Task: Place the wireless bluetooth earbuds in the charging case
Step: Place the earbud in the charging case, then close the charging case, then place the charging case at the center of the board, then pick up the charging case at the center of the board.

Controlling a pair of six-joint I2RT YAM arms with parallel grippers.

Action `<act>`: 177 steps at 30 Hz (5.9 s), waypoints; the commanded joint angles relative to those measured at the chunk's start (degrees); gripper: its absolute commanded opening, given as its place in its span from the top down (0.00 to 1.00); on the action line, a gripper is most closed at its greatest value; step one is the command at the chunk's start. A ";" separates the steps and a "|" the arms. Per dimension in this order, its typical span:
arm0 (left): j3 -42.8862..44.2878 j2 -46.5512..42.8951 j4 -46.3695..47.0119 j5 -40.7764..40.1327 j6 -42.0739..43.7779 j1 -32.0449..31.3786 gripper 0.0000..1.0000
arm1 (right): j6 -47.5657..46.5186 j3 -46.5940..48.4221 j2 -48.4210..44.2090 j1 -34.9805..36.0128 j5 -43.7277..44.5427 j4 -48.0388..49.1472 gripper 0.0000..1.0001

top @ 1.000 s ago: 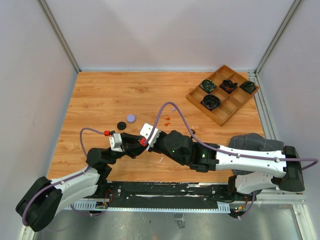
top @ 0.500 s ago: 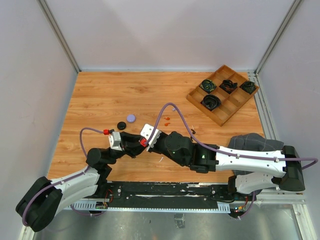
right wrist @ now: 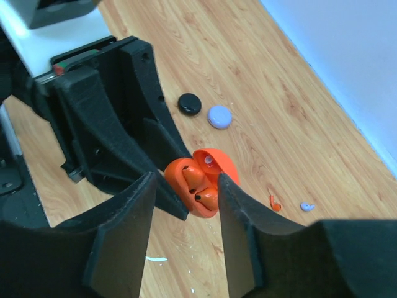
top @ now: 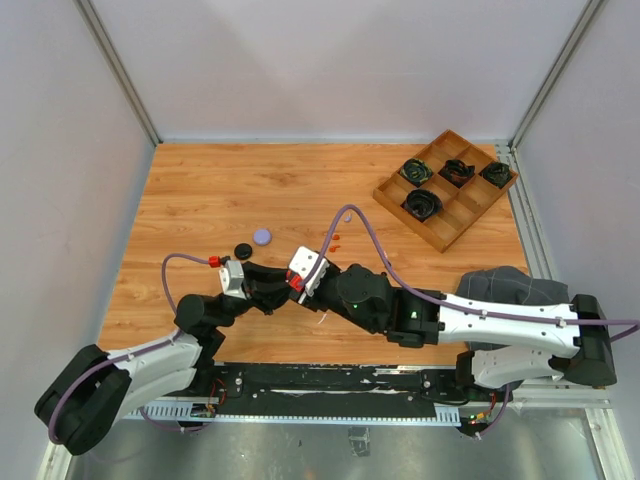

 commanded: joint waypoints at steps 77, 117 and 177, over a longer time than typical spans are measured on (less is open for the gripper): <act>25.16 36.58 -49.11 -6.06 -24.67 -10.21 0.72 | 4.70 -14.86 -18.30 -25.60 -18.60 -16.23 0.07; 57.83 42.83 -93.66 -33.79 -0.52 -0.46 0.16 | 4.94 -17.44 -22.53 -25.69 -15.14 -16.18 0.01; 28.77 11.82 -60.34 -28.18 -58.05 -0.46 0.78 | 31.43 -27.18 -4.31 -25.08 -15.43 30.94 0.31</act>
